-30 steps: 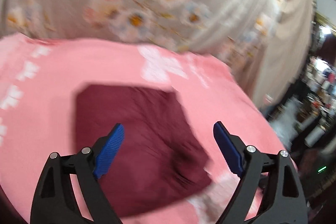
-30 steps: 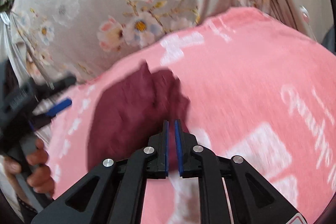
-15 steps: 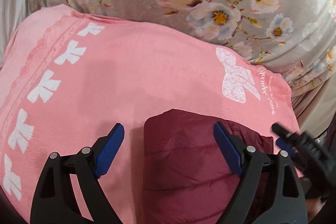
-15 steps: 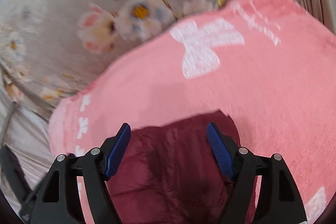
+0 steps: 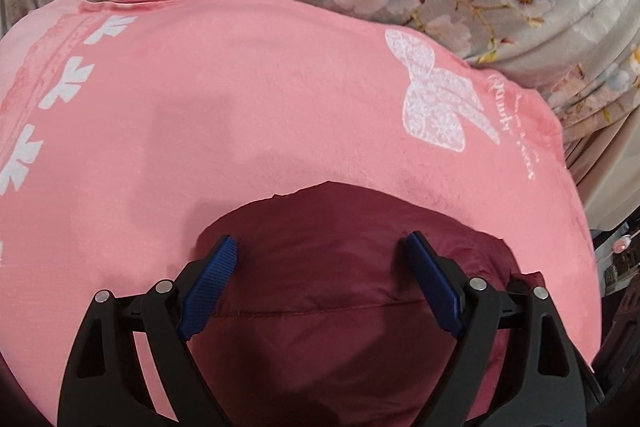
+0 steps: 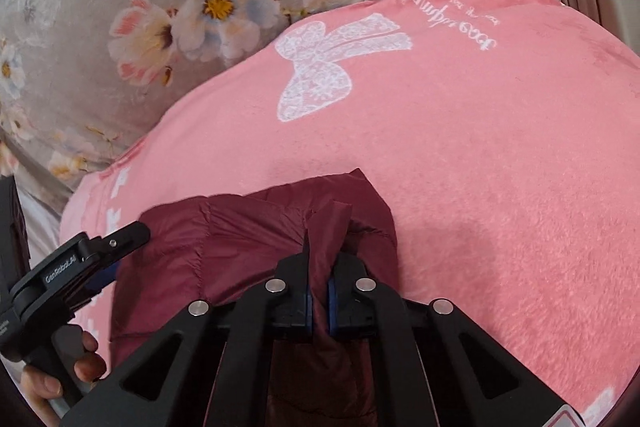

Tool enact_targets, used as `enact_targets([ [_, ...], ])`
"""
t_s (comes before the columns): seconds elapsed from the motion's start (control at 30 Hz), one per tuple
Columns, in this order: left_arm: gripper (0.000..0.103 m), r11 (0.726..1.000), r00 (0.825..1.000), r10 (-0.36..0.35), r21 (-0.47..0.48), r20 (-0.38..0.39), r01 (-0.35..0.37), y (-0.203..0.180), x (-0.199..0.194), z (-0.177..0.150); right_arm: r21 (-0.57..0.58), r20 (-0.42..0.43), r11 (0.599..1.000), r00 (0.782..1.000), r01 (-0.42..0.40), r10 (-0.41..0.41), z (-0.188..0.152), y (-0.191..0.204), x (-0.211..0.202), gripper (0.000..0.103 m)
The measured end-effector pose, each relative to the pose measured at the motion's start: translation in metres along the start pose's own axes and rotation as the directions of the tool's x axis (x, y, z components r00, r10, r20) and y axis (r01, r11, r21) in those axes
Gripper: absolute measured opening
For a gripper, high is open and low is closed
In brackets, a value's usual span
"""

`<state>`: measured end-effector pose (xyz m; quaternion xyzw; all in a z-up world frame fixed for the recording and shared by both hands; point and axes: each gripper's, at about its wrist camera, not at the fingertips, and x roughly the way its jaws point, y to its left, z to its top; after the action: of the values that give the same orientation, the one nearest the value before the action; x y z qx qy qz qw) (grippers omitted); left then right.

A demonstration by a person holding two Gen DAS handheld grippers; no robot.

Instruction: Fold large clothes

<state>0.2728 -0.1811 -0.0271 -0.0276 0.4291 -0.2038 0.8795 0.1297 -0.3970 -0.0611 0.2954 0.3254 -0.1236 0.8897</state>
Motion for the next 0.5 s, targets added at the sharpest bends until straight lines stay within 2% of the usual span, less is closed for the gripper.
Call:
enact_targets([
  [0.23, 0.091, 0.997, 0.997, 0.072, 0.040, 0.015, -0.072, -0.010, 0.028, -0.011, -0.024, -0.027, 1.000, 1.000, -0.004, 0.003, -0.007, -0.012, 0.028, 0.004],
  [0.5, 0.096, 0.988, 0.990, 0.127, 0.085, 0.065, -0.132, -0.017, 0.040, -0.021, -0.031, 0.000, 1.000, 1.000, -0.006, 0.006, -0.015, -0.013, 0.034, 0.003],
])
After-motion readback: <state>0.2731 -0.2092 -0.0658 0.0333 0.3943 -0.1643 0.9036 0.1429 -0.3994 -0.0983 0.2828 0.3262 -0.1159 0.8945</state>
